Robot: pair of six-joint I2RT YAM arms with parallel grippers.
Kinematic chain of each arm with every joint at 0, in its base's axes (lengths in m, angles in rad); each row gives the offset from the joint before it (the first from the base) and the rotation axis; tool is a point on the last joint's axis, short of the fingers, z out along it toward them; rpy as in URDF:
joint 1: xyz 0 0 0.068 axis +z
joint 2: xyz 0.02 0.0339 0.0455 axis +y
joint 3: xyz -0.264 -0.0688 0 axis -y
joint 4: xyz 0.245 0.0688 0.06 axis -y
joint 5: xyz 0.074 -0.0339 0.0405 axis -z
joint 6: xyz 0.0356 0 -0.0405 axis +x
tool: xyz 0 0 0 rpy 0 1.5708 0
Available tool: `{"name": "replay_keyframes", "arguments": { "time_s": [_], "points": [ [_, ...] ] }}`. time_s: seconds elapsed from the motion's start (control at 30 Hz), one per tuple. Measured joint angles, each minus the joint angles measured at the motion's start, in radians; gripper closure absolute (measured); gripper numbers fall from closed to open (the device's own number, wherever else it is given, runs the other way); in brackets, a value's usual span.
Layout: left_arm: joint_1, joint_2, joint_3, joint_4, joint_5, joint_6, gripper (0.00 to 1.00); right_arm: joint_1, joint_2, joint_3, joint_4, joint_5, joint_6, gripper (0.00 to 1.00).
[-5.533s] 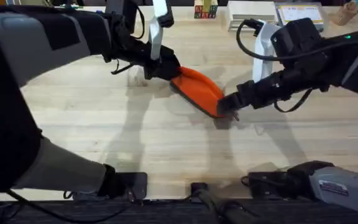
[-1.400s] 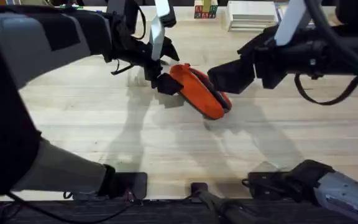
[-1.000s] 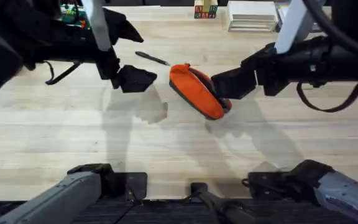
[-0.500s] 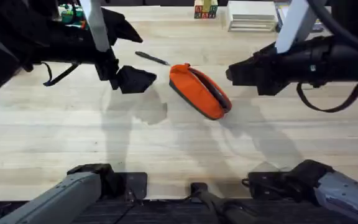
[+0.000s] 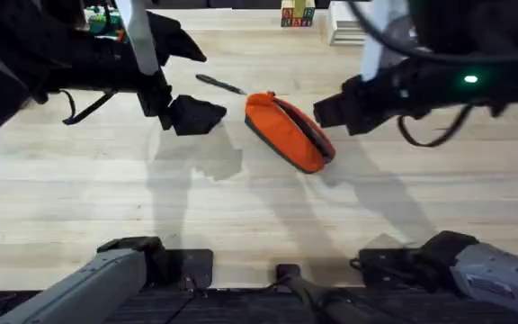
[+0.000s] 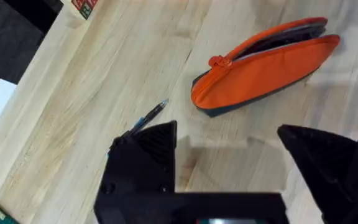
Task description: Unzip the bag, pick up the pens from the table one at a time and place them inside, then zip the bag closed.
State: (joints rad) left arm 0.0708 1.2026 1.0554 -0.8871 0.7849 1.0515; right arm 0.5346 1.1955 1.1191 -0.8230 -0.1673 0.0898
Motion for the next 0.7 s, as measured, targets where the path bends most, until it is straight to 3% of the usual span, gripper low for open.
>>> {"name": "replay_keyframes", "arguments": {
  "time_s": [0.2,0.7],
  "points": [
    [0.0,0.0,0.0,0.0,0.0,0.0,0.007,0.0,0.14,0.0,0.007,0.004,0.0,0.971],
    [0.0,0.0,0.0,0.0,0.0,0.0,0.008,0.0,0.284,0.0,0.114,0.007,0.0,0.971]
  ]
}}
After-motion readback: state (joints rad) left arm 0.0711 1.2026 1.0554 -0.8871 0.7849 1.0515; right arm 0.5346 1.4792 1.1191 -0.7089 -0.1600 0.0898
